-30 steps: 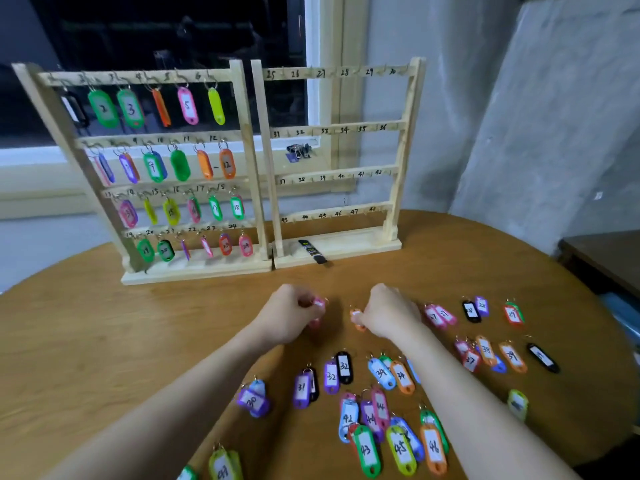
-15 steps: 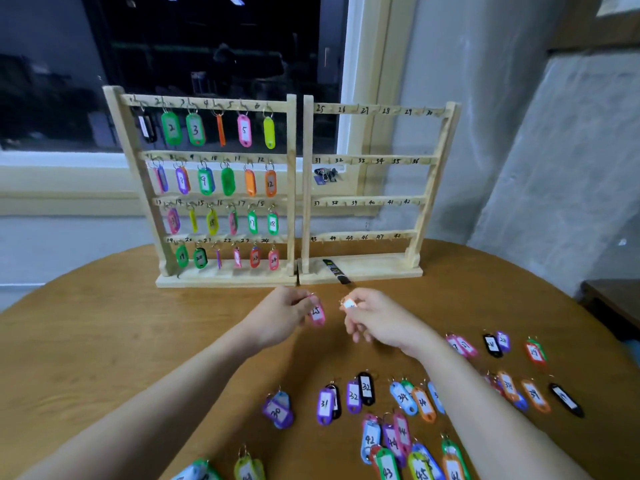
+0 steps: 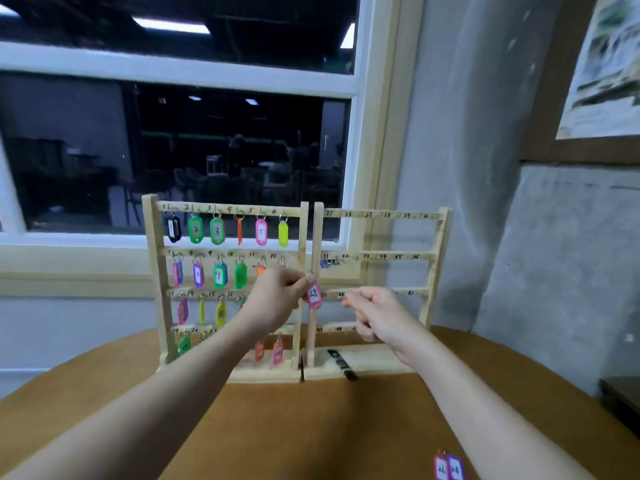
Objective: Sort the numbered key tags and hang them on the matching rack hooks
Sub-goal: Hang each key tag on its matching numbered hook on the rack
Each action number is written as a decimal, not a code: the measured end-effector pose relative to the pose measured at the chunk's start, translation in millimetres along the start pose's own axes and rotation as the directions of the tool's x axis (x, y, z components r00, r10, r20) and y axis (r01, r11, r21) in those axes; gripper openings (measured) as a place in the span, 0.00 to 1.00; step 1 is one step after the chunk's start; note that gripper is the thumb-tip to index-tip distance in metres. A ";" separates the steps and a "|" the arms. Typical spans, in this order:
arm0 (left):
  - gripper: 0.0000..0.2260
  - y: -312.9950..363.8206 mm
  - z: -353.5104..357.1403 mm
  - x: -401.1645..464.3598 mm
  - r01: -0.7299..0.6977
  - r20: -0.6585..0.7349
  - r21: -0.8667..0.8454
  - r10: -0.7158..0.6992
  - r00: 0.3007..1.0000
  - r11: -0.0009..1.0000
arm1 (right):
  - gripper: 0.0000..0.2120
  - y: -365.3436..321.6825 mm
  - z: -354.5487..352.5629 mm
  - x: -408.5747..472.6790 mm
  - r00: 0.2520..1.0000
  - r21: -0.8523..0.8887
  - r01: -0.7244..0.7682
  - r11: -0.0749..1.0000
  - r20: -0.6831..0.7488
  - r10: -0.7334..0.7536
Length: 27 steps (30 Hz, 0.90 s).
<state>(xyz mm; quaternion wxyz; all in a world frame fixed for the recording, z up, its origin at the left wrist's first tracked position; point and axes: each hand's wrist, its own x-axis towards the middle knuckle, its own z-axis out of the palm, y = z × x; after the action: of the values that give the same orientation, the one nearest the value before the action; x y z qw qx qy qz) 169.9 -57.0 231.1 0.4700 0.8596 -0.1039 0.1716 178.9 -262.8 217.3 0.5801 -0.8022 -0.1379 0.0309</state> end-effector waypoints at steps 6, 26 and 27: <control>0.20 47.0 -12.3 60.9 -0.038 -0.080 -0.010 0.037 0.996 0.999 | 0.12 -45.6 -9.3 41.4 0.958 -0.043 0.147 0.988 -0.244 -0.153; 0.19 54.6 25.5 130.2 -0.046 -0.101 0.013 0.047 0.994 0.999 | 0.13 -55.2 -28.6 101.8 0.821 -0.125 0.349 0.929 -0.437 -0.367; 0.19 52.6 27.3 130.2 -0.041 -0.108 0.023 0.044 0.993 0.999 | 0.13 -54.0 -27.8 103.9 0.818 -0.133 0.348 0.928 -0.441 -0.369</control>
<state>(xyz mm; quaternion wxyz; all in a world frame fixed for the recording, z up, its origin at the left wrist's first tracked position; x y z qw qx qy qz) 277.1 -110.5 309.2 0.4621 0.8515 -0.0948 0.2289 274.4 -246.2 288.5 0.5728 -0.7593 -0.1460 -0.2722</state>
